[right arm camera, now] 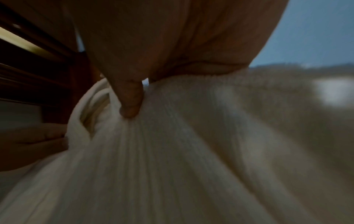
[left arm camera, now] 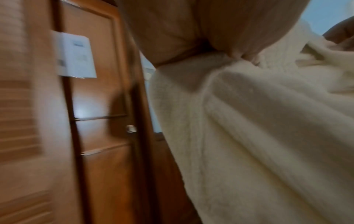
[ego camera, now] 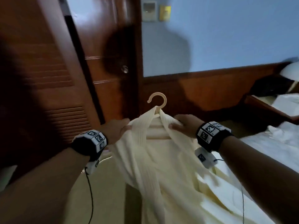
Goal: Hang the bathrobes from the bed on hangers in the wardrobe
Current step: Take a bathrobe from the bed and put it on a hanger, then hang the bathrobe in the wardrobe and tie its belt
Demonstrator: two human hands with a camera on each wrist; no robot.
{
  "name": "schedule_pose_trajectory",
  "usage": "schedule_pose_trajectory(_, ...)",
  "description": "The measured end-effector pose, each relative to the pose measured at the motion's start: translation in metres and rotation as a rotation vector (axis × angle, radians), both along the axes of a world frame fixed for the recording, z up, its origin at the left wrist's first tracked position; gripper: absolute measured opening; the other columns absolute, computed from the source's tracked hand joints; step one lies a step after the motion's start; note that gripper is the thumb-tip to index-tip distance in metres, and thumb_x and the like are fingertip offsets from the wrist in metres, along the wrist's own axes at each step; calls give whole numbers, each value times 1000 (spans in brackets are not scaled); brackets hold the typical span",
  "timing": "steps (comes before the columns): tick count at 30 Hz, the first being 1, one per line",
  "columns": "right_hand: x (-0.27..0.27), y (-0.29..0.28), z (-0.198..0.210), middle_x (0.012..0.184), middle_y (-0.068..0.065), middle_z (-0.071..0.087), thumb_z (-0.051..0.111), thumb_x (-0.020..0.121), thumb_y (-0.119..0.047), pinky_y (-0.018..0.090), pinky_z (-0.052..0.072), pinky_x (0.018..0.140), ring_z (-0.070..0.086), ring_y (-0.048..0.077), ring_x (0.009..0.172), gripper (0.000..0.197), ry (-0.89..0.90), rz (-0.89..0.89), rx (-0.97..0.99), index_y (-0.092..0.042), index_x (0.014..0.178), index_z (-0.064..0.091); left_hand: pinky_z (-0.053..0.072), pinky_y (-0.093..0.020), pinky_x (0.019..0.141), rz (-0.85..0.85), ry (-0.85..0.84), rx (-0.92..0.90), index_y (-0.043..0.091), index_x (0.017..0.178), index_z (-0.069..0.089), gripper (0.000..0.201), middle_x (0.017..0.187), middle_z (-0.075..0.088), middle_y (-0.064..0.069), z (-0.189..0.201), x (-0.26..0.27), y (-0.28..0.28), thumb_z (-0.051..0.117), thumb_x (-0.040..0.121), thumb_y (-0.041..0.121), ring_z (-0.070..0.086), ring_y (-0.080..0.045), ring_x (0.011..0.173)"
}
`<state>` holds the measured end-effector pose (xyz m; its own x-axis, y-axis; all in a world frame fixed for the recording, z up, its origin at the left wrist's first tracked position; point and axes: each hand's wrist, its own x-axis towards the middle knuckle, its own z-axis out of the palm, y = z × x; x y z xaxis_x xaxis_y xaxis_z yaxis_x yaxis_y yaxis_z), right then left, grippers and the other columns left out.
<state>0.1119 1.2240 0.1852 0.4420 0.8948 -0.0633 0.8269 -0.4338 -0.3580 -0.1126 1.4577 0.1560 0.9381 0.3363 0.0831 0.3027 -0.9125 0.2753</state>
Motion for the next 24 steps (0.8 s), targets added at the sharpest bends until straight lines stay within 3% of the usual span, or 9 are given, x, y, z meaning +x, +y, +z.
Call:
schedule_pose_trajectory(2, -34, 92, 27, 91, -5, 63, 49, 92, -58, 31, 45, 71, 59, 17, 83, 30, -23, 115, 53, -28, 93, 55, 43, -32, 73, 146, -10, 32, 18, 95, 51, 32, 92, 64, -4, 35, -56, 71, 36, 100, 46, 57, -21, 79)
schedule_pose_trajectory(5, -96, 215, 69, 94, -5, 63, 47, 93, -57, 31, 48, 74, 60, 15, 85, 33, -52, 296, 155, -27, 102, 57, 48, -33, 79, 353, -49, 79, 28, 98, 51, 21, 96, 63, 1, 84, -154, 156, 38, 100, 45, 61, -18, 84)
schedule_pose_trajectory(7, -137, 279, 94, 91, -5, 63, 48, 93, -56, 30, 45, 72, 59, 14, 83, 32, -98, 440, 208, -26, 100, 58, 50, -34, 74, 496, -74, 101, 33, 91, 46, 20, 88, 61, 3, 105, -220, 193, 39, 98, 50, 61, -18, 76)
schedule_pose_trajectory(9, -174, 337, 118, 88, -5, 61, 49, 93, -54, 27, 38, 70, 57, 14, 80, 30, -147, 579, 253, -25, 95, 57, 54, -36, 64, 621, -131, 107, 32, 85, 42, 34, 77, 58, 2, 124, -278, 216, 34, 92, 64, 63, -19, 66)
schedule_pose_trajectory(11, -206, 389, 143, 83, -6, 60, 49, 93, -53, 27, 37, 68, 55, 13, 77, 30, -179, 681, 289, -24, 89, 56, 50, -33, 65, 669, -168, 189, 30, 87, 44, 51, 75, 58, -1, 139, -326, 238, 23, 86, 76, 61, -21, 69)
schedule_pose_trajectory(14, -255, 464, 181, 75, -5, 58, 51, 92, -54, 31, 40, 66, 55, 15, 72, 34, -193, 800, 351, -24, 77, 51, 46, -35, 65, 769, -219, 263, 18, 91, 49, 51, 69, 54, 1, 166, -377, 270, 27, 93, 65, 55, -21, 64)
schedule_pose_trajectory(18, -315, 550, 216, 61, -6, 45, 54, 93, -47, 21, 27, 51, 41, 8, 54, 42, -188, 871, 418, -20, 65, 39, 43, -34, 64, 911, -257, 321, 18, 83, 46, 43, 72, 56, -5, 195, -429, 317, 30, 97, 55, 53, -25, 65)
schedule_pose_trajectory(20, -338, 591, 227, 58, -4, 42, 53, 93, -49, 26, 29, 51, 39, 11, 50, 44, -163, 905, 485, -19, 65, 37, 42, -35, 65, 959, -272, 351, 14, 81, 48, 41, 75, 58, -10, 210, -455, 348, 35, 97, 49, 55, -30, 68)
schedule_pose_trajectory(24, -371, 681, 255, 61, -3, 50, 49, 95, -43, 35, 40, 55, 47, 16, 52, 27, -132, 975, 576, -28, 74, 43, 34, -33, 60, 1023, -322, 508, 20, 80, 46, 34, 72, 51, -2, 253, -496, 416, 37, 95, 49, 52, -30, 67)
